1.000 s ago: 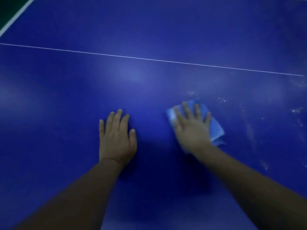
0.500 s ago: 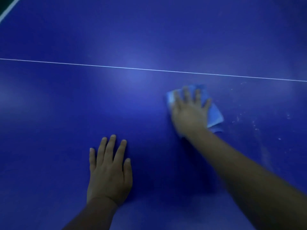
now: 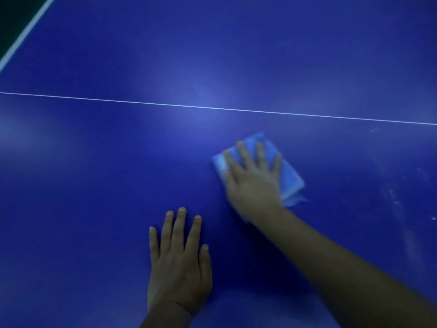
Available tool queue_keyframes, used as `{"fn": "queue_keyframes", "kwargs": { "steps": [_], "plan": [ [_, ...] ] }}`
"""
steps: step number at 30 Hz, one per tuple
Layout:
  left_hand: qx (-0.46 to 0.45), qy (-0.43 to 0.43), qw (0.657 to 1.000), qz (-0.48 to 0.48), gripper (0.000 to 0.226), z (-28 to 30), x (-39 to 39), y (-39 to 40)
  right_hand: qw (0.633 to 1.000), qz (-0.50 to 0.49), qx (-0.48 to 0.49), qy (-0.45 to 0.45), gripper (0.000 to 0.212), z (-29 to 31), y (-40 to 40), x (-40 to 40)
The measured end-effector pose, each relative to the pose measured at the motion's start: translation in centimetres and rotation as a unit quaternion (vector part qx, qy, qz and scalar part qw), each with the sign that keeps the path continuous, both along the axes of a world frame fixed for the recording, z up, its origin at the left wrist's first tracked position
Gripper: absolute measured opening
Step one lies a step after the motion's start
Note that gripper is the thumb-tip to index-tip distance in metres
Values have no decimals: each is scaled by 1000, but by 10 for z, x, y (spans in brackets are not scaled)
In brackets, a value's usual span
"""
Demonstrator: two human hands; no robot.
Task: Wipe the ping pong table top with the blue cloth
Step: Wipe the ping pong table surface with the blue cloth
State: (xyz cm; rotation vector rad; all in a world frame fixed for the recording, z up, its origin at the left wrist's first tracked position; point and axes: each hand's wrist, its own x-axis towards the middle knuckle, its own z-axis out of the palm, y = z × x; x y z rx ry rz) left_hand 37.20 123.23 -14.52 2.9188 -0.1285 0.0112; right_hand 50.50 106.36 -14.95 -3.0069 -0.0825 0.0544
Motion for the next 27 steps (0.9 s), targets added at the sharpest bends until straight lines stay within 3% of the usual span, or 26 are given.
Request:
{"fn": "queue_keyframes", "kwargs": {
  "steps": [3,5,8,11,13,14,16,18,19,20,23,25,27],
  "plan": [
    [6,-5,1000,-5,58,-1,1,0,991,133,34,0,50,1,70,31],
    [6,-1,1000,-4,58,-2,0,0,988,156,1,17,51,1,56,63],
    [11,15,1000,-2,58,-1,-1,0,999,-15,-17,39,61,-2,-39,102],
    [20,39,999,-3,57,-2,-2,1,963,-255,61,65,57,10,-138,108],
    [20,49,999,-3,57,-2,-2,2,950,-304,30,68,55,13,-130,97],
    [21,49,999,-1,56,-2,-2,2,960,-275,12,52,54,12,-102,90],
    [23,46,999,4,56,-2,-2,1,995,-95,8,26,52,5,-31,75],
    [19,45,999,7,56,-2,-2,0,990,131,-2,45,52,-2,18,57],
    [19,46,999,7,56,-3,-2,0,983,174,-15,48,52,0,17,61],
    [22,46,999,7,56,-4,-2,1,989,141,-27,41,52,2,3,74],
    [23,54,998,8,56,-3,-2,2,995,-90,12,49,53,10,-51,109],
    [26,64,998,5,55,-1,-2,1,995,-75,22,69,55,12,-44,110],
    [25,75,997,6,55,2,-1,2,999,31,-5,44,55,8,5,99]
  ]
}}
